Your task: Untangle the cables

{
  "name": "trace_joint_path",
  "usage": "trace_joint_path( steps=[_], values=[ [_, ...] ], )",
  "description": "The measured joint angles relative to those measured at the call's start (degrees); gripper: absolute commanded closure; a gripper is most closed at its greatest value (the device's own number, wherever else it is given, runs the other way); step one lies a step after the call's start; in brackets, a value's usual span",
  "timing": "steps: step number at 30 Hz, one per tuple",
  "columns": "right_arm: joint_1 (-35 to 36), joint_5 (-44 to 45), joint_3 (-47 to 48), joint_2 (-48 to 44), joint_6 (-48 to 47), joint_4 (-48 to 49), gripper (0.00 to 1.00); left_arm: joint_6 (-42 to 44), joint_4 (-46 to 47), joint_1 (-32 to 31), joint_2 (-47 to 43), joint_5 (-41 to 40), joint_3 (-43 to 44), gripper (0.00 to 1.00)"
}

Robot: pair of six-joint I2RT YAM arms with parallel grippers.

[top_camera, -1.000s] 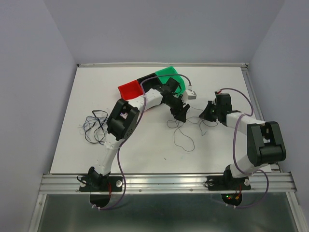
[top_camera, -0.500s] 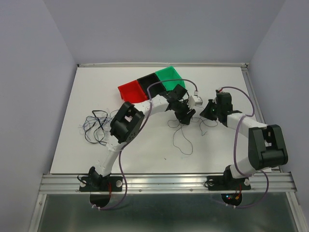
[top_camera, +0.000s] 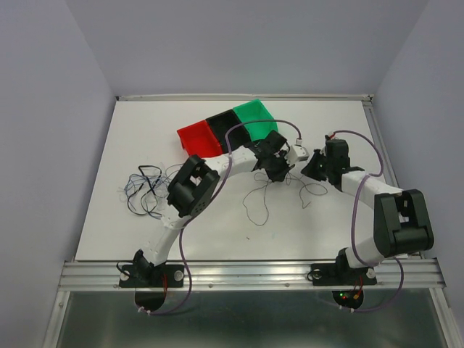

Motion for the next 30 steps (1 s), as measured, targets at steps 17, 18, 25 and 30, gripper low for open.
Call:
trace_joint_path(
  steps=[17,18,25,30],
  values=[
    [7.85,0.07,-1.88,-6.78,1.09,1.99,0.12,4.17,-12.81,10.38,-16.24,0.15,0.15,1.00],
    [7.91,0.13,-1.88,-7.72,1.11,2.49,0.12,4.44,-13.31,11.39,-17.57,0.20,0.15,1.00],
    [7.82,0.66,-1.88,-11.91,1.75,7.52,0.12,7.23,-16.55,21.33,-27.91,-1.27,-0.31,1.00],
    [7.82,0.26,-1.88,-11.76,1.95,9.68,0.12,8.59,-19.47,24.20,-31.78,-4.17,-0.61,1.00]
  ],
)
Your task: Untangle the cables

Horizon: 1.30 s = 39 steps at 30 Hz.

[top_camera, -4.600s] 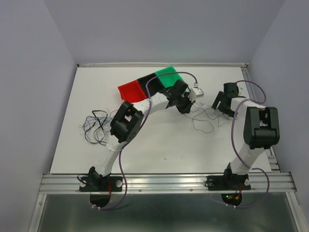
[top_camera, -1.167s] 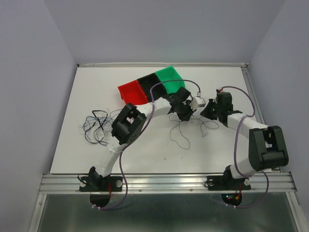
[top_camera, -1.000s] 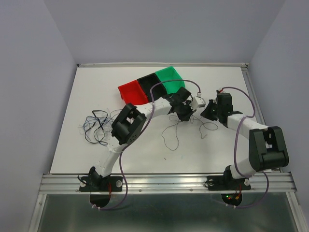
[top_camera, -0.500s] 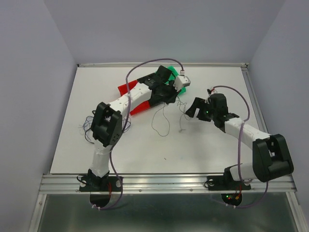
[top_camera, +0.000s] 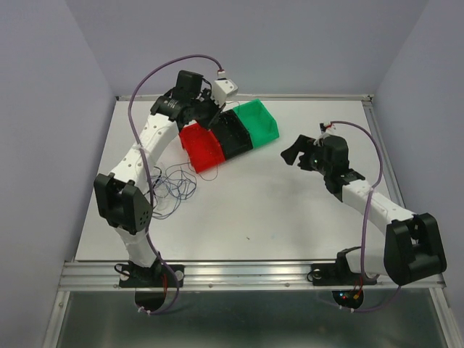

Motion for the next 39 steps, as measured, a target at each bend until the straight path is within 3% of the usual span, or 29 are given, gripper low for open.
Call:
trace_joint_path(
  steps=[6,13,29,39],
  values=[
    [0.00,-0.42,0.00,0.63,-0.24,1.57,0.12,1.07,-3.74,2.45,-0.35,-3.43,1.55,1.00],
    [0.00,-0.52,0.00,0.74,-0.68,2.40,0.12,3.39,-8.41,6.40,0.17,-7.78,10.54,1.00],
    [0.00,-2.29,-0.22,1.53,-0.72,4.61,0.12,11.28,-19.89,9.05,0.31,-15.45,9.88,1.00],
    [0.00,-3.45,-0.72,2.27,-0.68,5.86,0.12,13.31,-26.64,6.25,11.89,-21.11,17.70,1.00]
  ],
)
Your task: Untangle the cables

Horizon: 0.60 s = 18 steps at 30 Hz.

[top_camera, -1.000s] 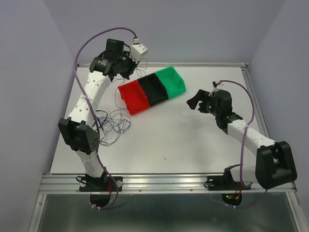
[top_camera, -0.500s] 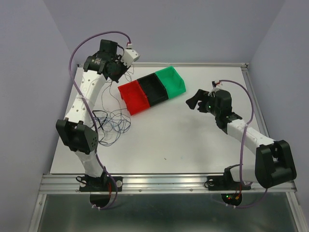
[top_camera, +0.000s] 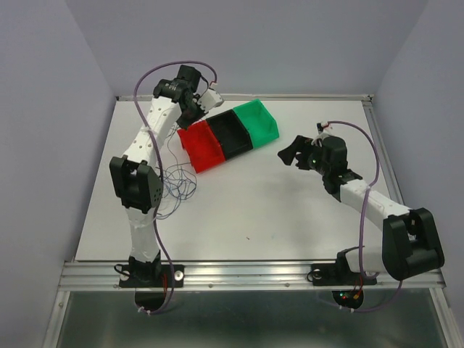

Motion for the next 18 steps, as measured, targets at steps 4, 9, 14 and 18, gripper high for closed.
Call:
trace_joint_path(
  steps=[4,9,14,18],
  values=[
    [0.00,-0.22,-1.01,0.00,0.00,0.63,0.12,-0.02,-1.09,-3.23,4.90,-3.56,3.34,1.00],
    [0.00,-0.70,-1.79,0.00,0.00,0.74,0.12,-0.04,-1.90,-6.75,10.03,-8.28,7.19,1.00],
    [0.00,-1.16,-1.79,0.00,0.00,0.92,0.12,-0.48,-0.96,-8.98,14.01,-11.15,10.75,1.00],
    [0.00,-1.53,-1.79,0.00,0.00,1.25,0.12,-1.09,2.21,-9.29,14.53,-11.78,10.73,1.00]
  ],
)
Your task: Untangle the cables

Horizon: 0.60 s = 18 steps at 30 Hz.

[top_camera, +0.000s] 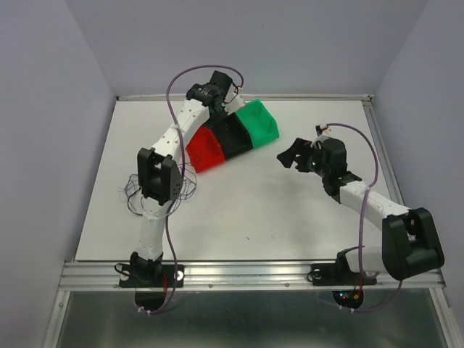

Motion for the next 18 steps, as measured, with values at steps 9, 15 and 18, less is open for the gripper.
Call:
trace_joint_path(
  steps=[9,15,18],
  values=[
    [0.07,-2.45,-0.42,0.28,0.09,2.12,0.16,-3.02,17.42,2.93,-1.53,4.07,-9.97,1.00],
    [6.67,-5.49,-0.20,5.92,-1.22,5.75,0.16,-3.82,28.37,6.51,-4.11,7.96,-21.46,1.00],
    [12.35,-6.25,1.75,10.95,-2.43,6.14,0.17,-4.42,32.59,7.98,-5.03,10.49,-24.17,1.00]
  ],
)
